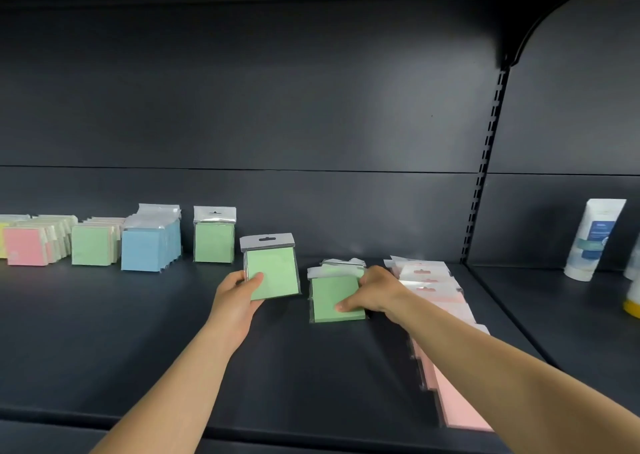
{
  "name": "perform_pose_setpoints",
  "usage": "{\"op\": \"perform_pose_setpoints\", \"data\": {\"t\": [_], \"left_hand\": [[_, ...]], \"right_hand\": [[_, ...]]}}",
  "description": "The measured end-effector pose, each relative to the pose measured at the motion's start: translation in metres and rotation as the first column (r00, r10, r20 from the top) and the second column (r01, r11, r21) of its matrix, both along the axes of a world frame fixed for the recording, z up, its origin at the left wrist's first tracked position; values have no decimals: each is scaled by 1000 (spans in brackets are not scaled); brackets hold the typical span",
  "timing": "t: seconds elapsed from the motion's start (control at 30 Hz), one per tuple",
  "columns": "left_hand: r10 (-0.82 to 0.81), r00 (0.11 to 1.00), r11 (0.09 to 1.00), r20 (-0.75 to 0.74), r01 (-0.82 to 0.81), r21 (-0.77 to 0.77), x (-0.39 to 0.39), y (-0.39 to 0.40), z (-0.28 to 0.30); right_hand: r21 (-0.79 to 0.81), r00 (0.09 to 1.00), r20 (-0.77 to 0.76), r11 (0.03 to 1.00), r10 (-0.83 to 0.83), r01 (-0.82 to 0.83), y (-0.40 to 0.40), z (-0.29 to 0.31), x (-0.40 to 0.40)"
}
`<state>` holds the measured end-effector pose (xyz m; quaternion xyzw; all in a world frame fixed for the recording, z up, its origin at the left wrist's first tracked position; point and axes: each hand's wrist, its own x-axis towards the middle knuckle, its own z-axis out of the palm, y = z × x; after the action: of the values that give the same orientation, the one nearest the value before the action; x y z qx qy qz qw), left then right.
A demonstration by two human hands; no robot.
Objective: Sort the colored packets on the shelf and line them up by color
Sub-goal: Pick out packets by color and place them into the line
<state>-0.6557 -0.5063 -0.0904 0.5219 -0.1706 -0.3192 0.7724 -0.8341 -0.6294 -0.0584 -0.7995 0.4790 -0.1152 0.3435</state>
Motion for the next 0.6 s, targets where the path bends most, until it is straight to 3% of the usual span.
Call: {"op": "perform_pose_setpoints", "data": {"t": [0.17,0.3,0.43,0.6], "left_hand": [[-13,1000,1000,-7,13,-12,1,0,1],[-13,1000,1000,-13,12,-20,2,1,2],[-29,999,999,41,30,-26,-3,4,4],[-102,993,995,52,103,-12,-8,13,8]], "right_hand": [[116,982,186,993,-29,7,-2,-3,-3],[105,958,285,995,-30,0,-4,0,-5],[172,876,481,984,-40,-50,2,4,-9],[265,795,601,959,-78,-106,20,0,11]]}}
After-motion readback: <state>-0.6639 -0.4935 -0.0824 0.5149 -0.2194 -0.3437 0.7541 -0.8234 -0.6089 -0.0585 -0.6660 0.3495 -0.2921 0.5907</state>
